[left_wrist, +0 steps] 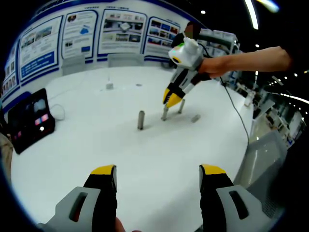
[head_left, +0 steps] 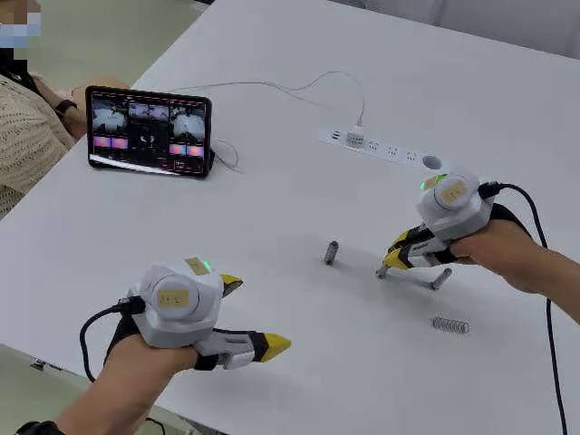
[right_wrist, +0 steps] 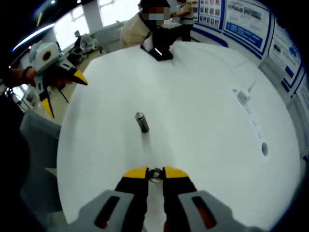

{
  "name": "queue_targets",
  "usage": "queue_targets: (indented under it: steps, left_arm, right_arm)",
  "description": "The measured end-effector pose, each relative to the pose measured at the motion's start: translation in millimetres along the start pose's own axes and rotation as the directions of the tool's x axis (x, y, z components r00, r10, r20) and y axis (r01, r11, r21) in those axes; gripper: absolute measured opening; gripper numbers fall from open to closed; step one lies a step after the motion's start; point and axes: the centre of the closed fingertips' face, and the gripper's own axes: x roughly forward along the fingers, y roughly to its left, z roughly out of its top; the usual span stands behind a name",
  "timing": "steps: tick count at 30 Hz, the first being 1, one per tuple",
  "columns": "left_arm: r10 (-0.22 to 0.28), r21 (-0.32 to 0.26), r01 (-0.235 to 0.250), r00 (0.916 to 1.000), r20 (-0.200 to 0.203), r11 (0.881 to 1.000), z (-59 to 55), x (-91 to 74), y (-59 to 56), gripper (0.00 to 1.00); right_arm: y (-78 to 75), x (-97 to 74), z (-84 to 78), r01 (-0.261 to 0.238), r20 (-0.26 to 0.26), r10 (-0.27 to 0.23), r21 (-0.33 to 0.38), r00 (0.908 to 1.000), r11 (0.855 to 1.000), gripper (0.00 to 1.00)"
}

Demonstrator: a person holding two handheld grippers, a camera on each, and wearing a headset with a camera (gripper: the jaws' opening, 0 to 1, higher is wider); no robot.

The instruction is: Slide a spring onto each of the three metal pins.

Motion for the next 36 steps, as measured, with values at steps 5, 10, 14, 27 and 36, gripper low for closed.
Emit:
queue_targets:
  steps: [5, 10, 14, 27, 36]
  left_arm:
    - [0.0, -0.004, 0.0, 1.0, 0.005, 1.0, 2.4, 1.1, -0.2, 0.71]
    - [0.0, -0.003, 0.0, 1.0, 0.005, 1.0, 3.4, 3.1, 1.5, 0.71]
    - [0.001, -0.002, -0.001, 1.0, 0.005, 1.0, 4.2, 3.8, 2.4, 0.71]
    - [0.008, -0.003, -0.008, 0.9999, 0.009, 1.0, 7.9, 5.0, 5.4, 0.71]
    - [0.01, -0.001, -0.01, 0.9998, 0.017, 1.0, 12.5, 5.1, 6.8, 0.71]
  right_arm:
    - [0.8, 4.1, -2.3, -0.002, -0.007, 0.002, -0.008, 1.0, 1.0, 0.13]
    - [1.0, 8.9, -2.5, -0.006, -0.012, 0.006, -0.013, 0.9999, 1.0, 0.13]
    - [-0.2, 13.2, -4.0, -0.013, -0.019, 0.013, -0.013, 0.9997, 1.0, 0.13]
    - [0.5, 24.2, -11.2, -0.023, -0.026, 0.023, 0.001, 0.9994, 1.0, 0.13]
    - [1.5, 27.7, -12.7, -0.024, -0.027, 0.024, -0.001, 0.9993, 1.0, 0.13]
